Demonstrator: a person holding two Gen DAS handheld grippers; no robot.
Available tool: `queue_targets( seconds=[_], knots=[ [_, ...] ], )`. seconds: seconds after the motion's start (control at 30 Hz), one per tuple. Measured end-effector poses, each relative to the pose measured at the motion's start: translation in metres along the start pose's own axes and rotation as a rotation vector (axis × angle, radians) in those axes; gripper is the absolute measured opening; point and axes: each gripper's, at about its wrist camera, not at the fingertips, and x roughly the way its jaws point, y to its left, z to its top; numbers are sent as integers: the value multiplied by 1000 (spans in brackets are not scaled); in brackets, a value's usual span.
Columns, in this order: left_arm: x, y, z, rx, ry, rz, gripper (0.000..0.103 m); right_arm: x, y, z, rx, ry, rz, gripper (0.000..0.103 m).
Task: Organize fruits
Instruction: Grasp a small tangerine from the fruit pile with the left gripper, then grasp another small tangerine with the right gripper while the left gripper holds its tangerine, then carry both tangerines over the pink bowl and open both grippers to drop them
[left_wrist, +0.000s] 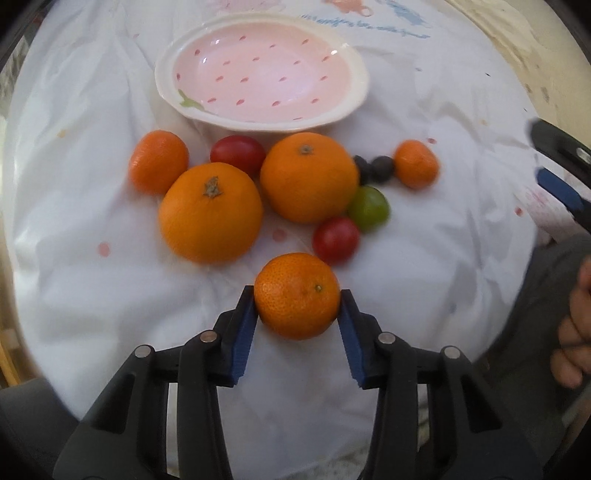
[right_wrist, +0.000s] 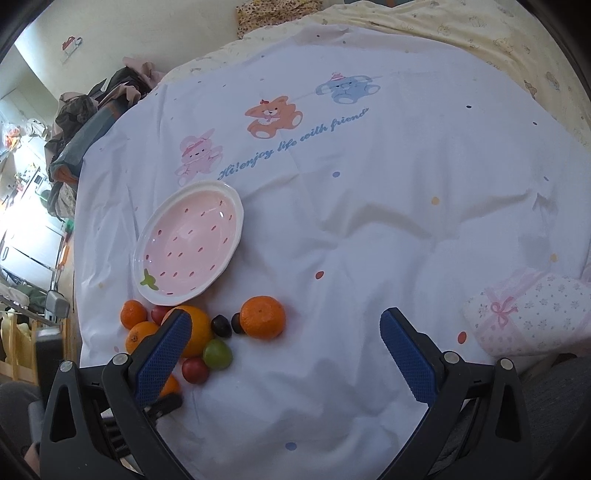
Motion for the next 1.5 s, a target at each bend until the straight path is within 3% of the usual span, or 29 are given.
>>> queue_targets(
  seconds=[0.13, 0.3, 0.4, 0.47, 0.7, 0.8, 0.83, 0.87, 1.1, 1.33, 1.5],
  knots=[
    [-42, 8, -10, 7, -89, 1, 38, 1, -5, 3, 29, 4, 22, 103],
    [-70, 34, -4, -67, -198, 35, 38, 21, -17, 13, 101, 118, 90, 101],
    [-71, 48, -1, -128, -222, 39, 38, 48, -16, 14, 116, 252, 117, 85],
    [-65, 44, -1, -148, -221, 38, 38, 64, -9, 14, 79, 296, 76, 80],
    [-57, 40, 0, -186, -228, 26, 39, 95, 10, 12, 34, 339, 49, 74],
    [-56, 41, 1, -194, -230, 24, 39, 104, 11, 10, 44, 360, 58, 58],
    [-56, 42, 1, -199, -229, 21, 39, 106, 12, 9, 38, 368, 58, 48],
    [-56, 42, 1, -203, -228, 19, 39, 106, 12, 7, 32, 372, 56, 46],
    [-59, 44, 2, -209, -241, 29, 39, 82, 11, 14, 23, 285, 75, 45],
    [-82, 46, 13, -225, -267, 26, 39, 42, 17, 39, 1, 176, 174, 45],
    [-93, 44, 39, -189, -291, 103, 39, 38, 36, 58, -40, 154, 222, 45]
  ],
)
